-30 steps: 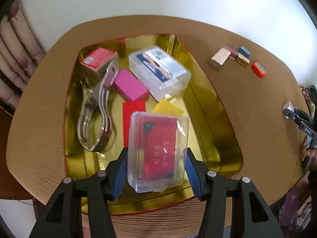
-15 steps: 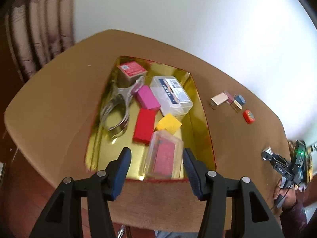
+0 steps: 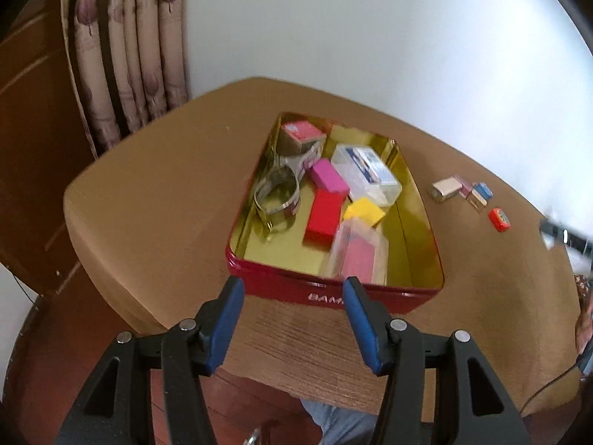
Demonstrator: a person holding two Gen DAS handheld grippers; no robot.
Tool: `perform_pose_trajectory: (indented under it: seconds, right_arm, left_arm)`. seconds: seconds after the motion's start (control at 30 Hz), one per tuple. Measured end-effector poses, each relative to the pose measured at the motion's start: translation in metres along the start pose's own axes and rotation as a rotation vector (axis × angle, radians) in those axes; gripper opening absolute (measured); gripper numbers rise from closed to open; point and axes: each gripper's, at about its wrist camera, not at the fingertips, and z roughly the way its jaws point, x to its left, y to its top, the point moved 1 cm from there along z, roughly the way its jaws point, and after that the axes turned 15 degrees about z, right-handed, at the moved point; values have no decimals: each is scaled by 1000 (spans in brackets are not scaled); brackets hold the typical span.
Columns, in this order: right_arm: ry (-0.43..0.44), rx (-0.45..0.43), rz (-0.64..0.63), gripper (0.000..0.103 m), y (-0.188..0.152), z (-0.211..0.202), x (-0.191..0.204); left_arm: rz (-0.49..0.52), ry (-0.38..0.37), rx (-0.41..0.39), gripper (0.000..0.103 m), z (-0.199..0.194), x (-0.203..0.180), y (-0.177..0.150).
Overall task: Organize rigid objects
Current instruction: 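Carry the zigzag cube into the tin and open the right tool, then reach the left tool to the gold ribbed tube and grasp it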
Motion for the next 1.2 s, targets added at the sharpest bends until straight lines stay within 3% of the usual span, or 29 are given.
perform_pose_trajectory:
  seconds: [0.13, 0.3, 0.63, 0.8, 0.93, 1.0, 1.1, 1.2]
  right_arm:
    - [84, 55, -89, 30, 15, 45, 70]
    - [87, 130, -155, 30, 16, 114, 120]
    - [14, 184, -155, 31, 20, 177, 119]
    - [19, 185, -115, 31, 20, 181, 111]
    - [70, 109, -57, 32, 22, 156, 101]
    - [63, 46, -3, 36, 17, 131, 84]
    - [-22, -35, 56, 45, 5, 96, 43]
    - [-193, -83, 78, 55, -15, 63, -16]
  left_arm:
    - [23, -13, -21, 57, -4, -5, 0]
    - [85, 18, -29, 57, -7, -16, 1]
    - [122, 39, 5, 58, 3, -18, 1]
    - [141, 55, 24, 58, 7, -20, 0]
    - [171, 72, 42, 58, 11, -26, -1]
    - [185, 72, 33, 58, 9, -29, -1]
    - [212, 54, 17, 58, 5, -36, -2]
    - [255, 12, 4, 58, 2, -46, -5]
